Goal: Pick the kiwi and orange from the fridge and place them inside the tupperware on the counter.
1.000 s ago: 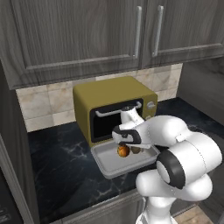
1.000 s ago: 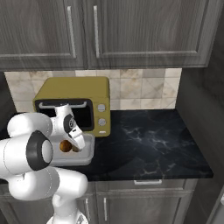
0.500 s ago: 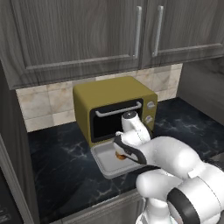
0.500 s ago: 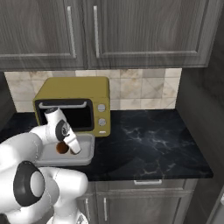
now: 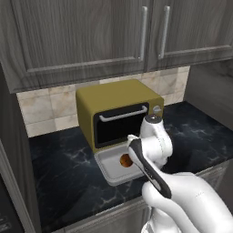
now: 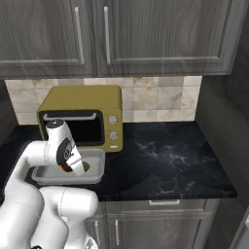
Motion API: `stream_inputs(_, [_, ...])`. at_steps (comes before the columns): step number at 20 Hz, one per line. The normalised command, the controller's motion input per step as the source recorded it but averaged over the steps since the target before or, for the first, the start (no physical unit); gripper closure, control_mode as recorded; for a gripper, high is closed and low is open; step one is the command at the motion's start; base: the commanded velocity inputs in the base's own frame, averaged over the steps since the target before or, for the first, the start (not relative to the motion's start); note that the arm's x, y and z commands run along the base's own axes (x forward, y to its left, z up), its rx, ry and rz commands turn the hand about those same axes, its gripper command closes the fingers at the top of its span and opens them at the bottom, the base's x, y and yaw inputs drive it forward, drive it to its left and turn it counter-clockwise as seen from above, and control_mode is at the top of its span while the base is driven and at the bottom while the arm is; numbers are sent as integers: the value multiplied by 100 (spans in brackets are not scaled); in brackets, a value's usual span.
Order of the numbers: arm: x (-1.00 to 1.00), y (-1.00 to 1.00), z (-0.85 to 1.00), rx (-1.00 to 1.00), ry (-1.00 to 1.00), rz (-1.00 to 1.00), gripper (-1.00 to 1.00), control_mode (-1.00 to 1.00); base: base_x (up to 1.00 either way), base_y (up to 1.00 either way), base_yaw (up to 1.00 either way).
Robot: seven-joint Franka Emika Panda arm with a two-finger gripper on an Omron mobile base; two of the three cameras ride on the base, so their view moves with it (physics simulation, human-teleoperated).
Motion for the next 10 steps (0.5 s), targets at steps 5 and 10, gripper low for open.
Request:
stream_inputs(5, [-51,0,68,3,-15,0,-100,-100,0,0,0])
stream_inputs(10, [-51,0,71,0,-22,-1,-100,-100,0,0,0])
